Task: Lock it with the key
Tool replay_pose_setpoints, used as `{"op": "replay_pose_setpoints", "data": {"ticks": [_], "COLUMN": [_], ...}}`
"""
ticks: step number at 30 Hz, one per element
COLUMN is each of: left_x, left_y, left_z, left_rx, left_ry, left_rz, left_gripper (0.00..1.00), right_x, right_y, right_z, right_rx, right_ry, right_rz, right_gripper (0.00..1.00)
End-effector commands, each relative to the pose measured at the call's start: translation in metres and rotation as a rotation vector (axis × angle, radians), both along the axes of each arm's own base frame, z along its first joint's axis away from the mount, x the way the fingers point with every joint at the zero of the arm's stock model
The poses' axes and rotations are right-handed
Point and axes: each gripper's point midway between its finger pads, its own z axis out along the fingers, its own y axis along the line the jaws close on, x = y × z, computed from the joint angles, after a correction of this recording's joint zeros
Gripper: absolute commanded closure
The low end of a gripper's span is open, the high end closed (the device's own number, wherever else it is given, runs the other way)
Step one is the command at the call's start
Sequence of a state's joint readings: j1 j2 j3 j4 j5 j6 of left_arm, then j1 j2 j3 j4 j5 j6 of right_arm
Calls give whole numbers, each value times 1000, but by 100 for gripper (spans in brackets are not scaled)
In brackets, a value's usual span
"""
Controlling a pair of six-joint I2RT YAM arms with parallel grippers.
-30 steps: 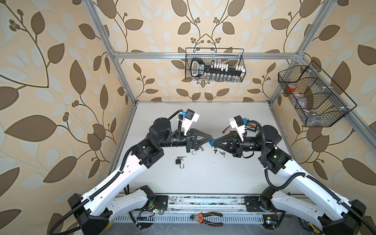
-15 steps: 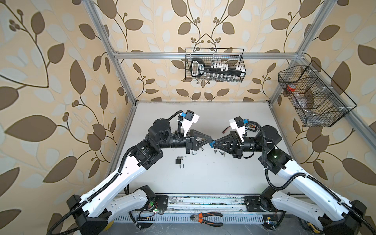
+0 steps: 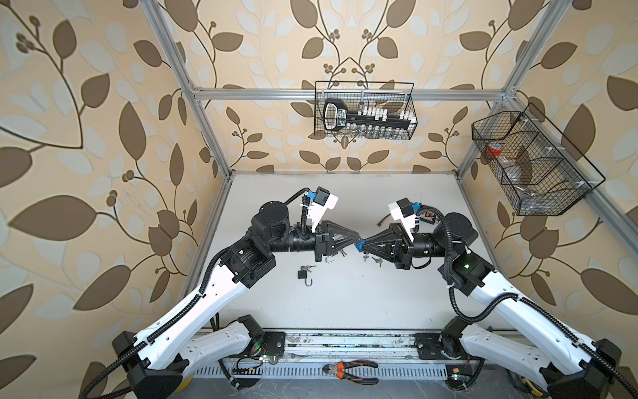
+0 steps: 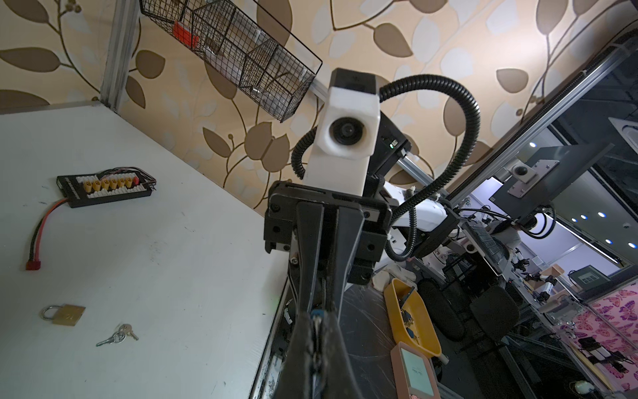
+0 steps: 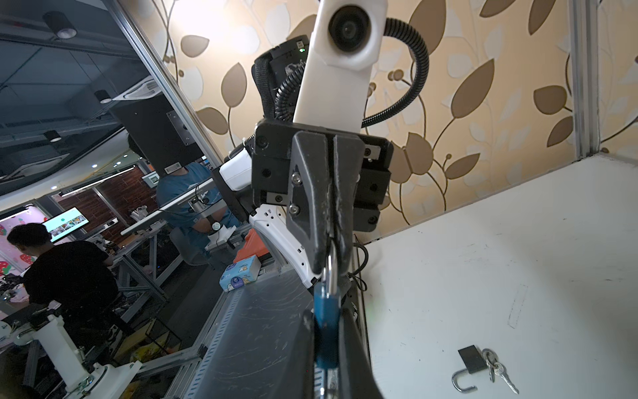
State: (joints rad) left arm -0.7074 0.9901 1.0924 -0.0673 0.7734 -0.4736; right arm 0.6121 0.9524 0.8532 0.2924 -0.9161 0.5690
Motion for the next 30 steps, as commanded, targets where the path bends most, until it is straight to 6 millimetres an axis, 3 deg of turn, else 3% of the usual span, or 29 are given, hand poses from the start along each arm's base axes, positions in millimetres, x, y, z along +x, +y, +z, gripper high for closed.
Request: {"op": "replay_pose_setpoints", "data": {"ticks": [1,7,12,16,23,24,25,28,30], "left_x": [-7,-26,-34,-24,-6,-6,-6,-5,-4], "left_y": [-9,-26,-34,-29,0,1,2,2,2], "left_z": [-12,-44,-62,-55,-5,-2,0,-1,-3], "left_rx": [30,107,173,177,71,71,74,80,84], "left_ry": [39,68,78,53,-27,-32,-32,-23,-16], "left_rz": [-68,-168,-214,-126,54,58,61,64,71], "left_gripper": [100,100,100,100,100,100,100,100,100], "right_x": [-9,-6,-4,1,1,2,1,0,4], "right_y": [-10,-17,-17,-14,-14,-15,-16,-20,-22], "right_z": [67,109,117,103,51,46,42,39,38], "right_rx": [184,271,281,236,78,61,55,48,35], "right_ry": [-143,-195,-204,-213,-228,-224,-226,-246,-259], "right_rz": [-12,-65,-70,-96,-132,-138,-141,-163,-198], "right_gripper": [100,100,100,100,100,95,80,57,49]}}
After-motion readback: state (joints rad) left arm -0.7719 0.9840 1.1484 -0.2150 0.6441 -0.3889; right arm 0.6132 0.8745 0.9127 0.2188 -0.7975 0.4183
